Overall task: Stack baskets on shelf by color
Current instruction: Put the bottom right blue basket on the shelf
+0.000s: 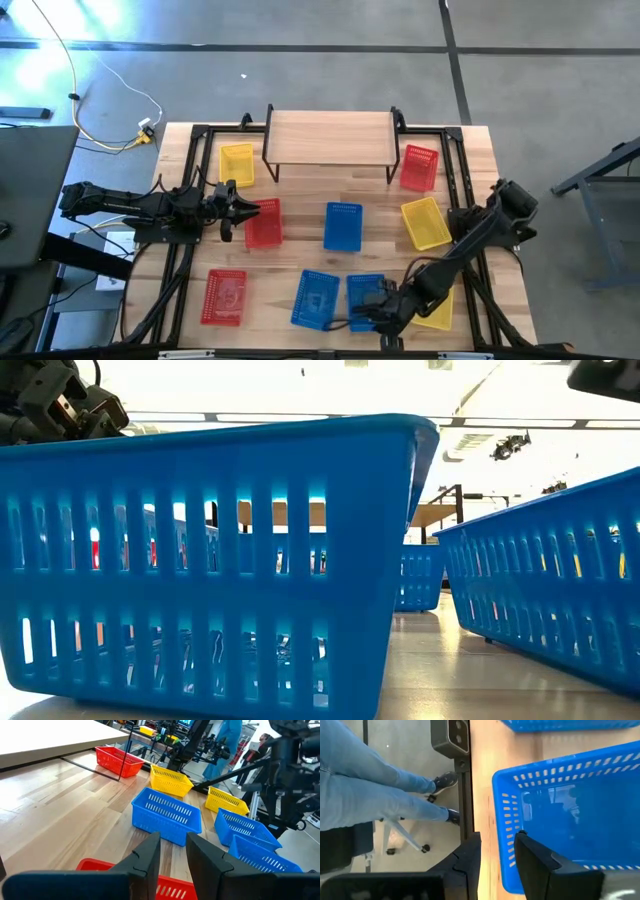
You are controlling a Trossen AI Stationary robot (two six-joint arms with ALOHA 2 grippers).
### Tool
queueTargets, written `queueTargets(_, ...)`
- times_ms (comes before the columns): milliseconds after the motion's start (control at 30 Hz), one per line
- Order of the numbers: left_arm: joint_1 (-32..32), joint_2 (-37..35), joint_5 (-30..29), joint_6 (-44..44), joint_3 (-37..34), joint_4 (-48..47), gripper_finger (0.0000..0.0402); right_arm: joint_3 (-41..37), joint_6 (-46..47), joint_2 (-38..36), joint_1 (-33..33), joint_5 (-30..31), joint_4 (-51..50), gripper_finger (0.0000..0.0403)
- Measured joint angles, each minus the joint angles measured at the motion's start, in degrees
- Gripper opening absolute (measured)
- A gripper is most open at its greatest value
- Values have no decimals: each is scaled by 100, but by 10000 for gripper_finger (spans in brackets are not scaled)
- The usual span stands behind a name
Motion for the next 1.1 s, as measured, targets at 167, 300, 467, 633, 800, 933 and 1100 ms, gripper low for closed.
queueTargets(167,1,-1,0,0,0,0,85,0,66,225,72,122,121,103)
queueTargets(300,1,-1,0,0,0,0,85,0,101,323,73,207,121,103)
queueTargets(467,1,0,0,0,0,0,85,0,39,328,74,290,120,103)
queueTargets(633,0,0,0,0,0,-1,85,0,40,407,109,393,175,103)
queueTargets(800,1,-2,0,0,0,-4,85,0,-28,605,183,325,548,103)
queueTargets(933,0,-1,-2,0,0,-5,85,0,63,735,188,334,515,103)
queueTargets(1100,-1,0,-46,0,0,-6,85,0,64,924,181,333,452,103)
